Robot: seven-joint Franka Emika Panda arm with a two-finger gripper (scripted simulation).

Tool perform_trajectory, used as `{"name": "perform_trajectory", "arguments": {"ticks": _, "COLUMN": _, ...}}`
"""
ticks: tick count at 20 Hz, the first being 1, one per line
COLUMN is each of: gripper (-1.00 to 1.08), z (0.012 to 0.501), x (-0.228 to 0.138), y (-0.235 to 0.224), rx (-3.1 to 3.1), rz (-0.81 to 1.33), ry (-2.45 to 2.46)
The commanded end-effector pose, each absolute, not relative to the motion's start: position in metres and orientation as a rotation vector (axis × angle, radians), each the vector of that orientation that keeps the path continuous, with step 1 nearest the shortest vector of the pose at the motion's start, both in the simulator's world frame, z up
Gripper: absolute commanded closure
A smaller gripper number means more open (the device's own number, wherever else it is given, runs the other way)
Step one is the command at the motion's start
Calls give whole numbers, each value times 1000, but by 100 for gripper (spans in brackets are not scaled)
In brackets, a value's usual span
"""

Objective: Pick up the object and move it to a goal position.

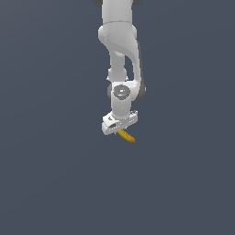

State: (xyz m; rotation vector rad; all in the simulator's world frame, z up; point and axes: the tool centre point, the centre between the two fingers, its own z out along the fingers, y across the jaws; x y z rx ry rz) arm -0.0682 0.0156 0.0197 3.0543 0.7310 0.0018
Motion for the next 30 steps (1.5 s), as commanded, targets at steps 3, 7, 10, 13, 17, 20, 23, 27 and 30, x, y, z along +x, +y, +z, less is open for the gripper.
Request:
{"name": "perform_trajectory", "arguments": {"ticks": 3, "gripper": 108, "z": 19, "x": -69, "y": 17, "rx": 3055, "rz": 0, "ry": 733}}
{"name": "perform_trajectory", "arguments": {"ticks": 7, "gripper": 108, "z": 20, "x": -68, "y": 16, "rx": 3054, "rz": 2, "ry": 732}}
{"name": "perform_trajectory", "arguments": {"ticks": 10, "gripper": 108, "z": 24, "x": -68, "y": 15, "rx": 3054, "rz": 2, "ry": 732}}
{"name": "perform_trajectory", "arguments": {"ticks": 13, "gripper": 108, "z": 33, "x": -67, "y": 13, "rx": 3054, "rz": 2, "ry": 732}}
{"name": "perform_trajectory", "arguments": {"ticks": 17, "gripper": 108, "z": 53, "x": -66, "y": 9, "rx": 3054, "rz": 2, "ry": 732}}
{"name": "perform_trajectory", "arguments": {"ticks": 20, "gripper": 108, "z": 73, "x": -65, "y": 6, "rx": 3054, "rz": 2, "ry": 733}}
{"name": "perform_trajectory", "arguments": {"ticks": 23, "gripper": 108, "z": 99, "x": -64, "y": 1, "rx": 3054, "rz": 2, "ry": 733}}
{"name": "perform_trajectory", "arguments": {"ticks": 27, "gripper": 108, "z": 139, "x": -61, "y": -7, "rx": 3054, "rz": 2, "ry": 734}}
{"name": "perform_trajectory", "arguments": {"ticks": 30, "gripper": 108, "z": 172, "x": -59, "y": -13, "rx": 3055, "rz": 2, "ry": 734}}
